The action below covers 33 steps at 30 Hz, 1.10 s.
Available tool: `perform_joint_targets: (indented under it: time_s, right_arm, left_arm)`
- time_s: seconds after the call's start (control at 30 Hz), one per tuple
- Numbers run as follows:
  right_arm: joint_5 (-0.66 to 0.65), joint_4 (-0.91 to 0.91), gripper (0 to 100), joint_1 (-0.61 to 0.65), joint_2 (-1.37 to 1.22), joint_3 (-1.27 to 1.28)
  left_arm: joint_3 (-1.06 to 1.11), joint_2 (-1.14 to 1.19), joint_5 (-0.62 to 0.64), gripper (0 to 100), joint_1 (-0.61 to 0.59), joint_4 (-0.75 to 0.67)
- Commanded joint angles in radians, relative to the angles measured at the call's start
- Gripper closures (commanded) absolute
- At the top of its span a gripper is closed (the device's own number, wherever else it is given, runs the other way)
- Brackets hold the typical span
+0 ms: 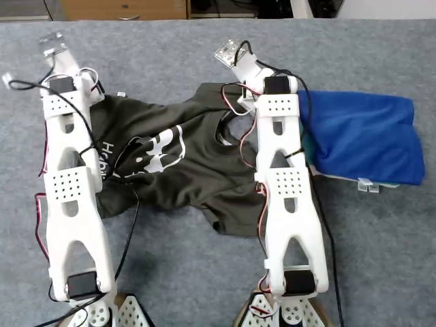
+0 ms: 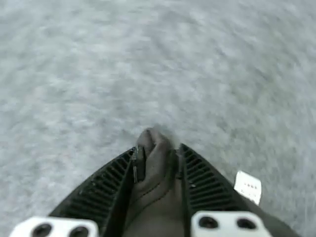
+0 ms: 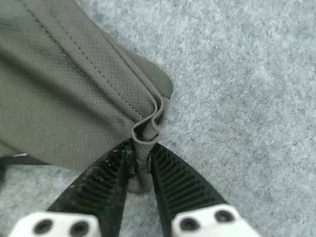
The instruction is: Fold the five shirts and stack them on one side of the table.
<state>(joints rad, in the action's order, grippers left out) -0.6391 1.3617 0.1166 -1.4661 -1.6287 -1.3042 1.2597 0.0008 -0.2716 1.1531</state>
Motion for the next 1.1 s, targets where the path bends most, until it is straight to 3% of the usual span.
perform_joint_targets:
  time_s: [0.0,0.13,0.2,0.73,1.07]
  right_arm:
    - [-0.011,-0.003,99.7,-0.001,0.013,-0.039]
    - [-0.012,0.009,99.7,-0.002,0.013,-0.041]
    - [-0.012,0.009,99.7,-0.002,0.013,-0.041]
    - [-0.012,0.009,99.7,-0.002,0.013,-0.041]
    - [-0.012,0.009,99.7,-0.004,0.013,-0.042]
  left_arm:
    - [0.0,-0.018,-0.006,85,0.014,-0.014]
    - [-0.003,-0.018,0.23,81,-0.043,-0.049]
    - [-0.003,-0.018,0.261,80,-0.051,-0.052]
    - [0.003,-0.018,0.054,81,0.011,-0.015]
    - [0.005,-0.018,-0.008,97,0.012,-0.011]
